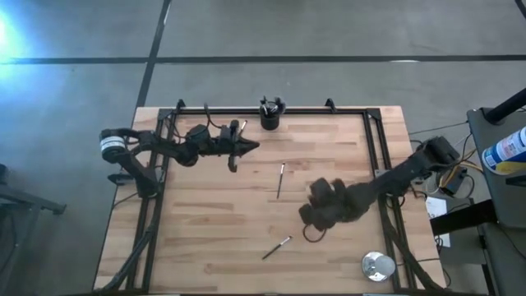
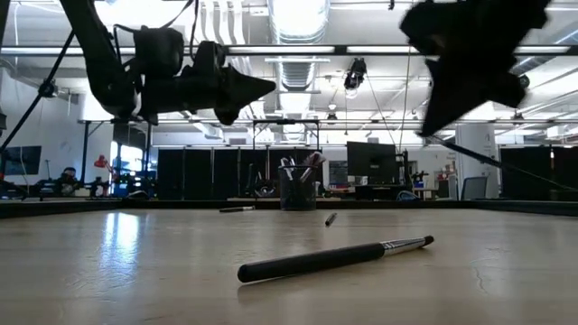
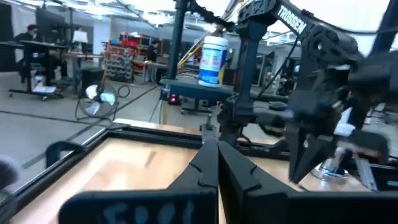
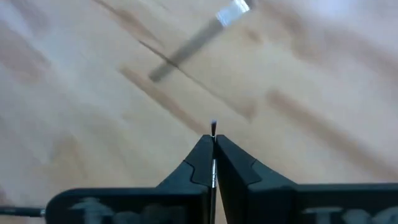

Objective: Put items in baskets/containers
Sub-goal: Put the black eyeshadow brush into the black pen holder

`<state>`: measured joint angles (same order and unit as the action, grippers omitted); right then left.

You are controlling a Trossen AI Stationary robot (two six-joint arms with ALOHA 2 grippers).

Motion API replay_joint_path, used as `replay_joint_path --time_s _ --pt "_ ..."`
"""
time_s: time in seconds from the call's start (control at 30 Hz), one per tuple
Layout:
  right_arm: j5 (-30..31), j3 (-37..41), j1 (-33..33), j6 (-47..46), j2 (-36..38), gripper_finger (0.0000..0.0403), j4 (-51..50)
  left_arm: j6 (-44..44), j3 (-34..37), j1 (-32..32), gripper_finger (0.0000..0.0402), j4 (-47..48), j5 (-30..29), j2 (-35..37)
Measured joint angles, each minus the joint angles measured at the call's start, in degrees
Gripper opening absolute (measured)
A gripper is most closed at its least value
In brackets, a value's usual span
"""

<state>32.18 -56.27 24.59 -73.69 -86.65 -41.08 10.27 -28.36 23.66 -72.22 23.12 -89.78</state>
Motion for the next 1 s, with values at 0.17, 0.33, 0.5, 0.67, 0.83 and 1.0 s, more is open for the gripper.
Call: replay_joint_path --time_s 0.17,0.33,0.5,0.67,0.83,1.0 --pt "-3.0 3.9 -8.7 27.1 5.5 0.0008 16.9 0.3 1.0 2.8 0.0 1.9 0.3 0.0" --pt "-17.6 10.6 -19.4 48.4 9.1 0.0008 39.1 0.1 2.3 4.5 0.0 1.8 0.3 0.0" --pt "-29.5 15.2 -31.4 61.9 7.7 0.0008 60.2 -0.9 2.9 5.5 0.0 1.8 0.2 0.0" --pt "-33.8 15.6 -42.3 68.2 1.8 0.0008 77.0 -2.2 3.0 6.1 0.0 1.8 0.2 0.0" --pt "-35.8 11.5 -50.8 70.8 -4.5 0.0008 89.1 -2.4 3.0 6.6 0.0 2.0 0.0 0.0" --pt "-38.9 4.6 -57.1 72.1 -11.0 0.0008 92.8 -2.4 3.3 7.0 0.0 2.4 -0.1 0.0"
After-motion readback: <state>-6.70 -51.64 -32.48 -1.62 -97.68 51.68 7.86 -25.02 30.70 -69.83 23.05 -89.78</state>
